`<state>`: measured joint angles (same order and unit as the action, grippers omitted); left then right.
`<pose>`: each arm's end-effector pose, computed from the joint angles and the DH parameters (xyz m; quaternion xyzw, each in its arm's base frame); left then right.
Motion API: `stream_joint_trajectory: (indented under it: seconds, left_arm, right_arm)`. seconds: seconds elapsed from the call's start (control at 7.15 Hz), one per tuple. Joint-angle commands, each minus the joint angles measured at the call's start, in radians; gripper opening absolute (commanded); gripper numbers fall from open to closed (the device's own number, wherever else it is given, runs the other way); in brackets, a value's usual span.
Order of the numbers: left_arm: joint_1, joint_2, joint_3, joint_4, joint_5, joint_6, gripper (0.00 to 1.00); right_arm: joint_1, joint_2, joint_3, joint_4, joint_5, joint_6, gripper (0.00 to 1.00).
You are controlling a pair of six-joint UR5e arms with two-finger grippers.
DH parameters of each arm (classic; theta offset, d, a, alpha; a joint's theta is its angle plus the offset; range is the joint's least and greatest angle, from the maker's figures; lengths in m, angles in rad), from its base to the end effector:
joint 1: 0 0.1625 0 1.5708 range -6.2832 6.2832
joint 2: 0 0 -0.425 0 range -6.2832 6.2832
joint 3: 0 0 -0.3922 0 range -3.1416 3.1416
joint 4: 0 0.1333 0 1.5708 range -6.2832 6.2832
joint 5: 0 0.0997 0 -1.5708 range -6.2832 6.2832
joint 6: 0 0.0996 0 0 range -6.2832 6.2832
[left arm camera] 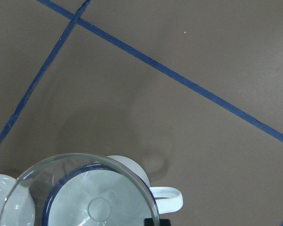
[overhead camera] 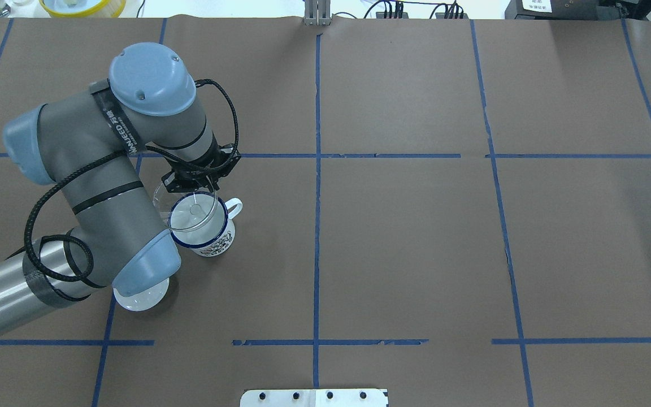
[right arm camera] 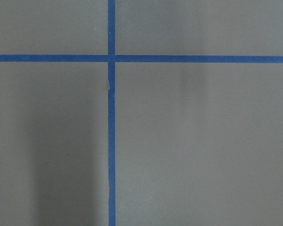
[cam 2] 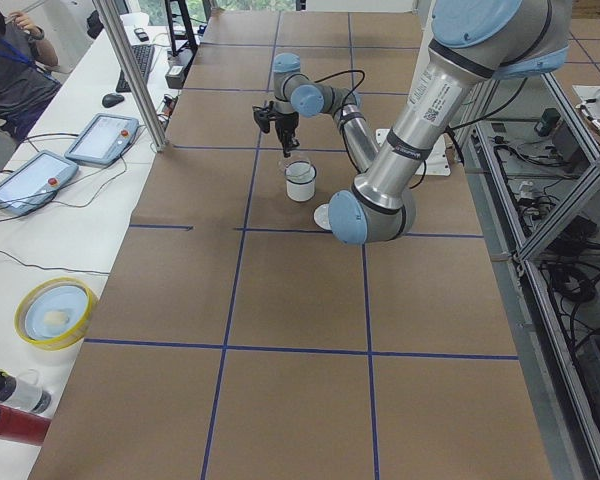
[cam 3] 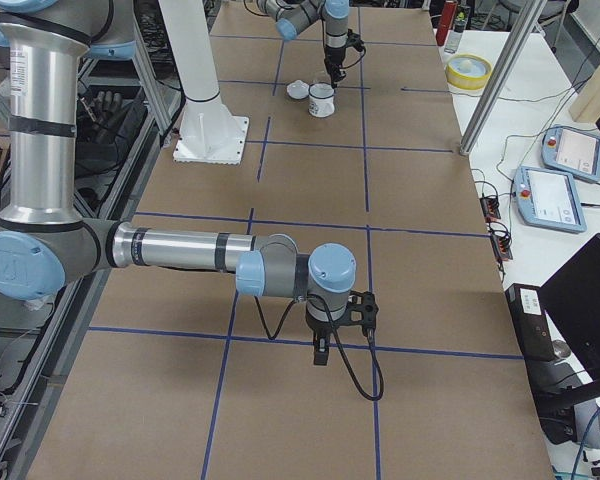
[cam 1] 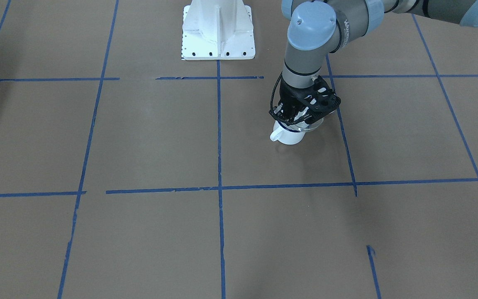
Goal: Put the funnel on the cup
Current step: 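Lower the glass funnel into the mug's mouth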
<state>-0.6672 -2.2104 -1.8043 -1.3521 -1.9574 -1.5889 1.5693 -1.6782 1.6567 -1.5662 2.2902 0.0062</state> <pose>0.4442 -0.4718 0.2154 -0.0718 0.3570 -0.2541 0.8960 0.0670 -0.4451 0.6701 -0.0093 -0.3519 0.0052 0.9360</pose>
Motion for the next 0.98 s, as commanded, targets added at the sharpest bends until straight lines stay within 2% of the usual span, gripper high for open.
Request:
stream_joint_trajectory:
  seconds: [0.0, 0.84]
  left_arm:
    - [0.014, 0.000, 0.008, -0.006, -0.002, 0.000, 0.00]
    - [0.040, 0.009, 0.010, -0.016, -0.002, 0.000, 0.00]
  right_arm:
    - [0.000, 0.000, 0.000, 0.000, 0.000, 0.000, 1.00]
    - [0.000, 0.000, 0.000, 0.000, 0.000, 0.000, 1.00]
